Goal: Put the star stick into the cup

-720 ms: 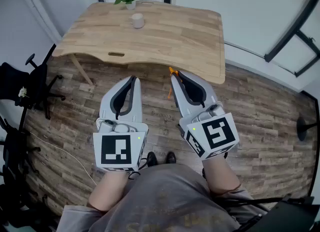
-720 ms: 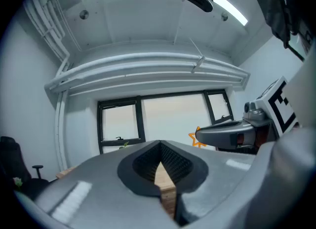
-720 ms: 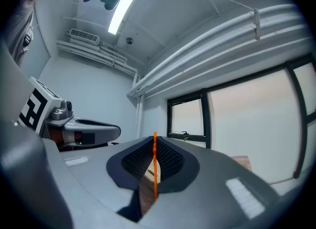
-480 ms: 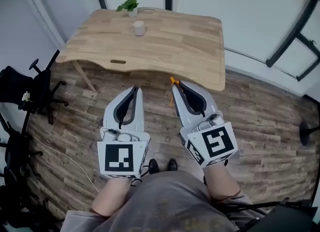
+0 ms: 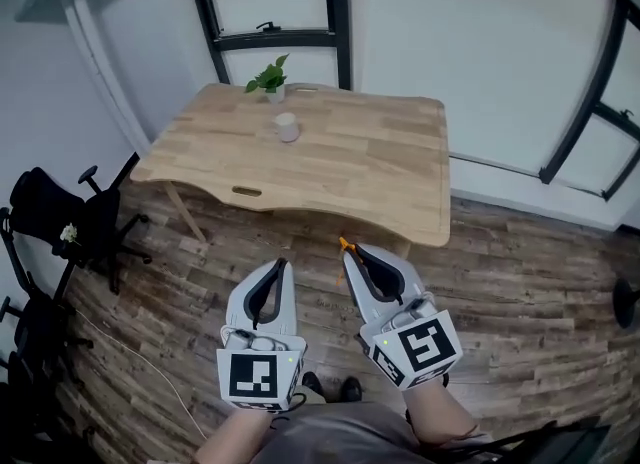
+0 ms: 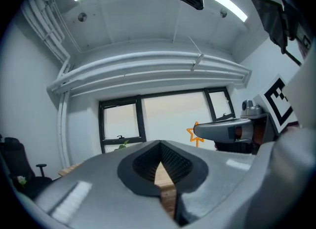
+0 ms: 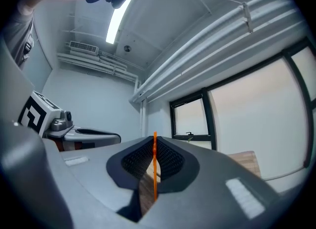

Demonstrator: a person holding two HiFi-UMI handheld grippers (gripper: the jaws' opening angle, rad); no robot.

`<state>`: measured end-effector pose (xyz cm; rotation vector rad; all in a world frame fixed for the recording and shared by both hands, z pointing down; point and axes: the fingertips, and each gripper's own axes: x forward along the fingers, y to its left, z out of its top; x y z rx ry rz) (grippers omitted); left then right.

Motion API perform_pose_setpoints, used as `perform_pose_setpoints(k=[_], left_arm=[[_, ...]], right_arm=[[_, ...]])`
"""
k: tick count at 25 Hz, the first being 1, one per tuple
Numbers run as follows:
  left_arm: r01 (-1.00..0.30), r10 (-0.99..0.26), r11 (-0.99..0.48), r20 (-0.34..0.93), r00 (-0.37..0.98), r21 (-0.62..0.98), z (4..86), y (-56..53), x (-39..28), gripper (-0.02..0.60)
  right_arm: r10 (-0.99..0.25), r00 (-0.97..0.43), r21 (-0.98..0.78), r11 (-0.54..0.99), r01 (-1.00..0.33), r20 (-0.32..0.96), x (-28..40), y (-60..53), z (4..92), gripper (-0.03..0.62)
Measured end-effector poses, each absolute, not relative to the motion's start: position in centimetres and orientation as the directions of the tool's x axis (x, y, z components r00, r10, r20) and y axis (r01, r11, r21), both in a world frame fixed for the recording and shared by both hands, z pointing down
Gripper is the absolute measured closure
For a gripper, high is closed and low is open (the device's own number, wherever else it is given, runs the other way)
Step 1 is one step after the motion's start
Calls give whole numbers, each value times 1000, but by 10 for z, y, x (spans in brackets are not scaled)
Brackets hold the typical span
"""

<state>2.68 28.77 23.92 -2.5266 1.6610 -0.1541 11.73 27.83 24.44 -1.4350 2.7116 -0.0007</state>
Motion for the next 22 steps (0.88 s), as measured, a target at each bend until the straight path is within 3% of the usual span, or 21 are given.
perform_pose_setpoints(k=[14,22], left_arm=[[-933,-934,-356,10,356,-44,253,212,-34,581],[-906,-900,-415,-111,422,-82,229,128,-72,581]], right_arm=[[-793,-609,-38,609,-792,-4,60,205,256,549],[-809,-587,18,587,-809,-16,7,121,245,549]])
